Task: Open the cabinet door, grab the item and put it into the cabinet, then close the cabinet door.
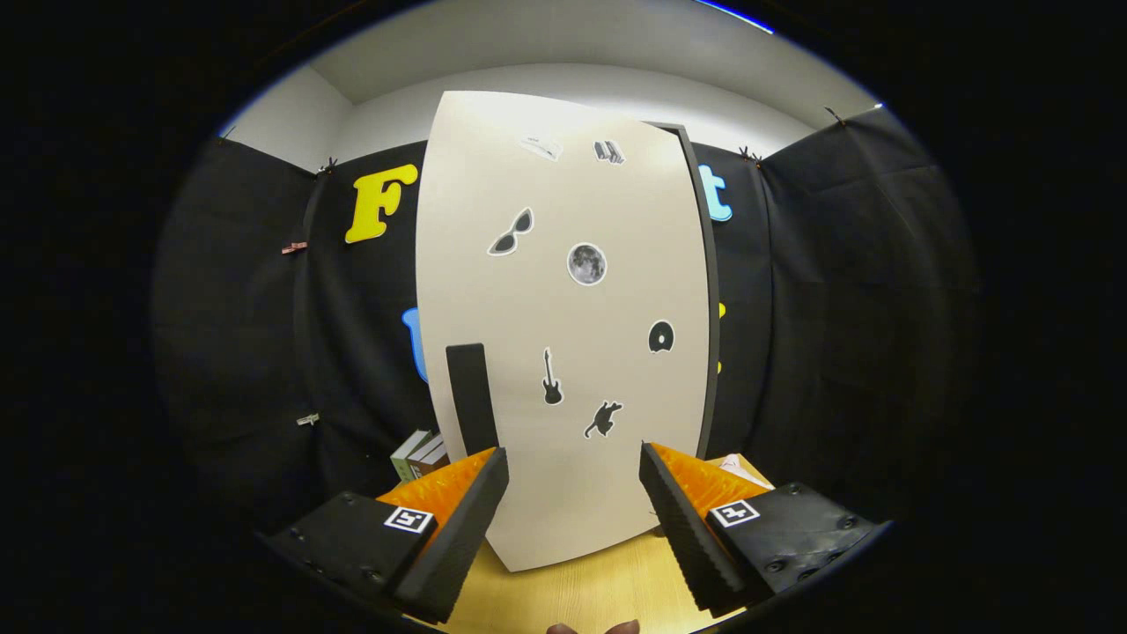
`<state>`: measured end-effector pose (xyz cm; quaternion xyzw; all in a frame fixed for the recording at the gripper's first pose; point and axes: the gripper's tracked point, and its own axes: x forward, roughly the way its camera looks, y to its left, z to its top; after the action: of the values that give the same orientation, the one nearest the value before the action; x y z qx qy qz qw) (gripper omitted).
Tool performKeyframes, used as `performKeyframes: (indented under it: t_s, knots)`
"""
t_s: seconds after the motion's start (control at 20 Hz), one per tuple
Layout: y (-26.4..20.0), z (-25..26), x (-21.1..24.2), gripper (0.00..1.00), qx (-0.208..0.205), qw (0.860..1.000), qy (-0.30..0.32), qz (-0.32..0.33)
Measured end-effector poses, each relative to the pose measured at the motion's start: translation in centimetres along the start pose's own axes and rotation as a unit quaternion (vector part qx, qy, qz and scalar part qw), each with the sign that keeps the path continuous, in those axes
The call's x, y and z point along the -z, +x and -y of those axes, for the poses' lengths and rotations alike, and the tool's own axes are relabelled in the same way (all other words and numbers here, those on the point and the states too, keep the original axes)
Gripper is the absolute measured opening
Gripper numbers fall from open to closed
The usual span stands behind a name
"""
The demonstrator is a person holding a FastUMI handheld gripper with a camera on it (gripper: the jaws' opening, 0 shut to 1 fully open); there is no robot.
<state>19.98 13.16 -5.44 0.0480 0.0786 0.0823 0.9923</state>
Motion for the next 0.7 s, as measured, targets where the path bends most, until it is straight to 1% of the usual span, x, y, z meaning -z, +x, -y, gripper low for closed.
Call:
performKeyframes:
  t_s: [0.15,0.7]
  knots:
    - [-0.8,0.4,-0.5,0.98,0.002,1.000,-0.008,0.014]
    - [-2.1,1.4,0.1,0.98,-0.001,1.000,-0.004,0.011]
